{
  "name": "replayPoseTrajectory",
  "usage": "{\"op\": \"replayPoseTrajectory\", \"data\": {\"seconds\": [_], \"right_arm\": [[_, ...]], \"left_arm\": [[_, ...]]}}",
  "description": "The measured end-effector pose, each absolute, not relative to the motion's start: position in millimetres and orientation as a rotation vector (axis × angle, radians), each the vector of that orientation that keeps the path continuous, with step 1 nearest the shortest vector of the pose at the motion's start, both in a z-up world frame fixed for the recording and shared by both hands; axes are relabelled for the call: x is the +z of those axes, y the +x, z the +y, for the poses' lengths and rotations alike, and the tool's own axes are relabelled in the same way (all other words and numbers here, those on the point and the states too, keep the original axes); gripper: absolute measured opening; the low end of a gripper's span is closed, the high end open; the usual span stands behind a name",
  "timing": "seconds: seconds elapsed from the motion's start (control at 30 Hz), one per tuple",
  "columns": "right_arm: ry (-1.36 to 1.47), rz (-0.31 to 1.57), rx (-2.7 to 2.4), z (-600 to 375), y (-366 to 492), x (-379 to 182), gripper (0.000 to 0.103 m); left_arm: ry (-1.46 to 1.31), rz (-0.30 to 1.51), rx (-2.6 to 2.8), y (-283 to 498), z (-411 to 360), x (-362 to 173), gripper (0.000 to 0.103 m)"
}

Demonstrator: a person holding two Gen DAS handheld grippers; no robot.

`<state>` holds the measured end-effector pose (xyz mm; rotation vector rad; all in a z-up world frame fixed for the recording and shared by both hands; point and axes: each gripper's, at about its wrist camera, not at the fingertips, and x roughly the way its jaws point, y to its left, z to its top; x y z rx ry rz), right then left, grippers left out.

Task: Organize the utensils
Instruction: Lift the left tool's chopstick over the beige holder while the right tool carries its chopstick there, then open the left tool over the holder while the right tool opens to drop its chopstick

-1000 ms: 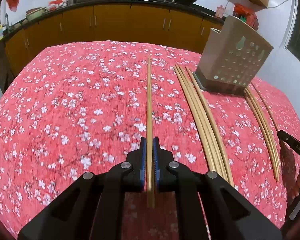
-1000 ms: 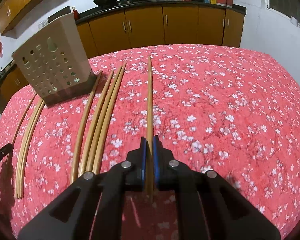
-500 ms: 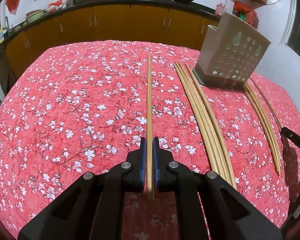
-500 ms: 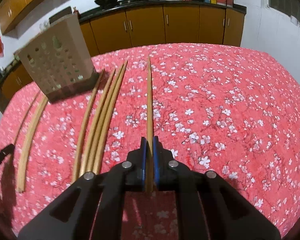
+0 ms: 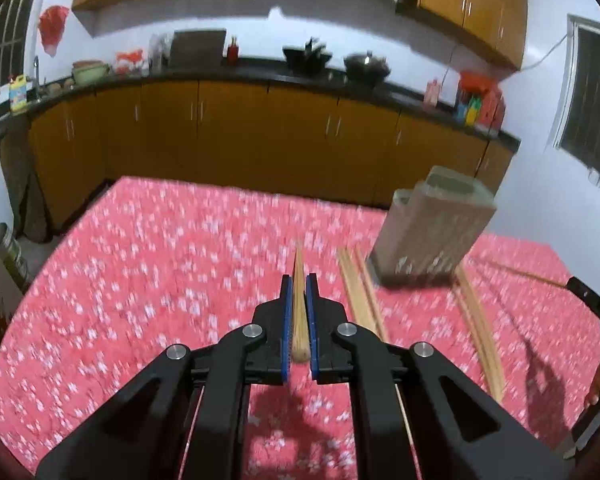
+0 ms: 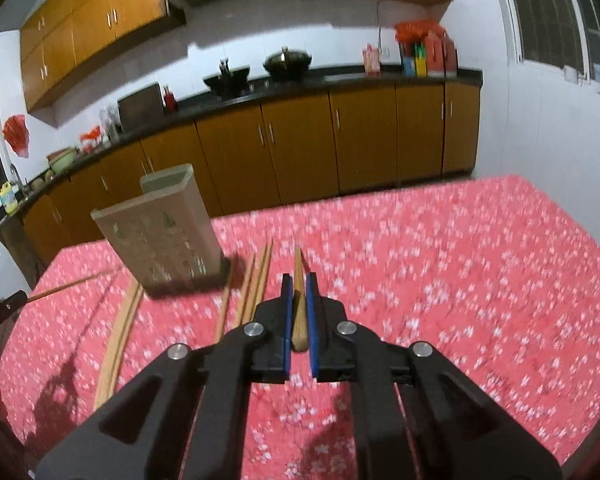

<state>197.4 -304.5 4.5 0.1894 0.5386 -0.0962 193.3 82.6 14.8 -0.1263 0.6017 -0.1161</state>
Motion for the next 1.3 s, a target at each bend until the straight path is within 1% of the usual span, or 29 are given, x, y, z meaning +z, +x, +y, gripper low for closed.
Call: {"op": "replayPoseTrajectory", "data": {"seconds": [0.13,0.43,0.63,0.77,0.9,1.1,1.2,1.3], "right_arm": [[0.188,0.486,-0.093,-307,198,22,0.008],[0.197,0.423,-0.092,-312,209,52,0.008],[0.205,0.295,-0.065,-313,213,111,0.008],[0.218,0.175,-0.030,-309,208,160,0.008],[0.229,0.109,0.033,-300,205,188,0.008],[0.206,0.137,0.117,-275,220,193,0.008],[0.195,0.182,0.131,-268,232,181,0.008],[0.198,0.234,0.137,-265,246,165,0.008]], "left_arm": [[-0.128,0.535,-0.111,195,83,39,0.007],[-0.111,0.482,-0.087,206,84,61,0.007],[-0.099,0.396,-0.080,210,82,101,0.007],[-0.099,0.296,-0.086,206,74,140,0.007],[-0.125,0.185,-0.102,204,60,180,0.007],[-0.149,0.080,-0.128,212,30,210,0.007],[-0.174,0.071,-0.158,222,14,204,0.007],[-0.193,0.099,-0.175,234,5,187,0.007]]}}
